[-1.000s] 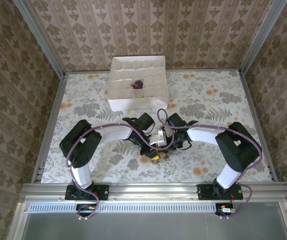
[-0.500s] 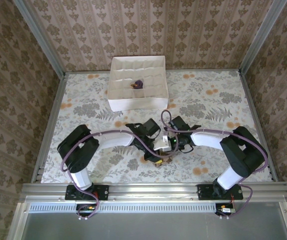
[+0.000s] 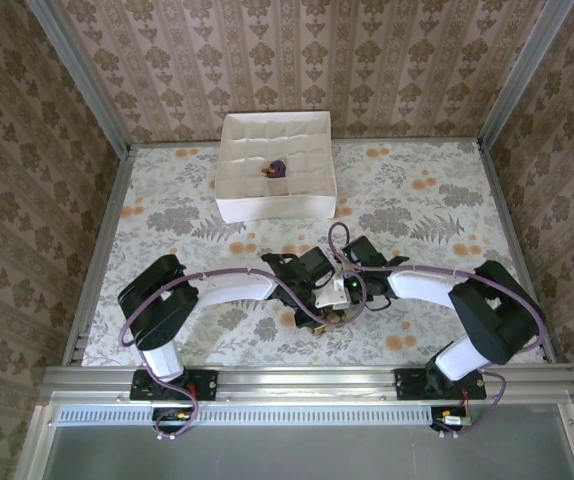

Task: Roll the socks

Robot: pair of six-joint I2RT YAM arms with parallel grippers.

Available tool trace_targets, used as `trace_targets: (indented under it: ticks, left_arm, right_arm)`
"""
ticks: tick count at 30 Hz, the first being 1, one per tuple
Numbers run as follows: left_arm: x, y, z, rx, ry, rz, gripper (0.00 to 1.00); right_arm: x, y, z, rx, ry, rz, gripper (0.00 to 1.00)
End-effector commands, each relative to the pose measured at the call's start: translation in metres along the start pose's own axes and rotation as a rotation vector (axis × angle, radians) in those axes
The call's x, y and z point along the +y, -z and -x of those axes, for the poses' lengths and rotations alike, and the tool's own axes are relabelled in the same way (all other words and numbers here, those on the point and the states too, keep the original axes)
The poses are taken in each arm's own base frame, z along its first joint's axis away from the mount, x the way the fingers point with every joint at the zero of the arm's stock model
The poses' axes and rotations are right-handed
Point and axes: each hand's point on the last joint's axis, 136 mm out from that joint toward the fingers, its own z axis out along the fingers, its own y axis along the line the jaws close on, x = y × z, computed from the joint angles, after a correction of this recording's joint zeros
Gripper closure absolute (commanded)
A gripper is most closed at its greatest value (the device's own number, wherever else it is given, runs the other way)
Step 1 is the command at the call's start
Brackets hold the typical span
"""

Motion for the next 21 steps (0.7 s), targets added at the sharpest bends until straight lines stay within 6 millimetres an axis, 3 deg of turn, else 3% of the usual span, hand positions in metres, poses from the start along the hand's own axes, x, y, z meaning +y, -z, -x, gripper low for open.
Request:
trace_targets:
  ticks: [1, 6, 11, 16, 21]
  left_arm:
    - [0.015, -0.021, -0.052, 0.102, 0.233, 0.007, 1.00]
    - [0.026, -0.016, -0.054, 0.015, 0.330, -0.037, 1.00]
    - [0.026, -0.019, -0.054, -0.004, 0.401, -0.098, 1.00]
    - [0.030, -0.018, -0.055, -0.034, 0.452, -0.120, 1.00]
    - [0.033, -0.018, -0.056, -0.069, 0.472, -0.155, 1.00]
  right_arm:
    - [-0.020, 0.025, 0.008, -0.118, -0.005, -0.094, 1.00]
    - [0.007, 0.081, 0.035, -0.324, 0.169, -0.039, 0.88]
    - [0.032, 0.130, 0.036, -0.458, 0.414, 0.005, 0.83]
    - [0.051, 0.150, 0.019, -0.509, 0.666, -0.006, 0.72]
    - [0.063, 0.144, -0.002, -0.439, 0.910, -0.059, 0.63]
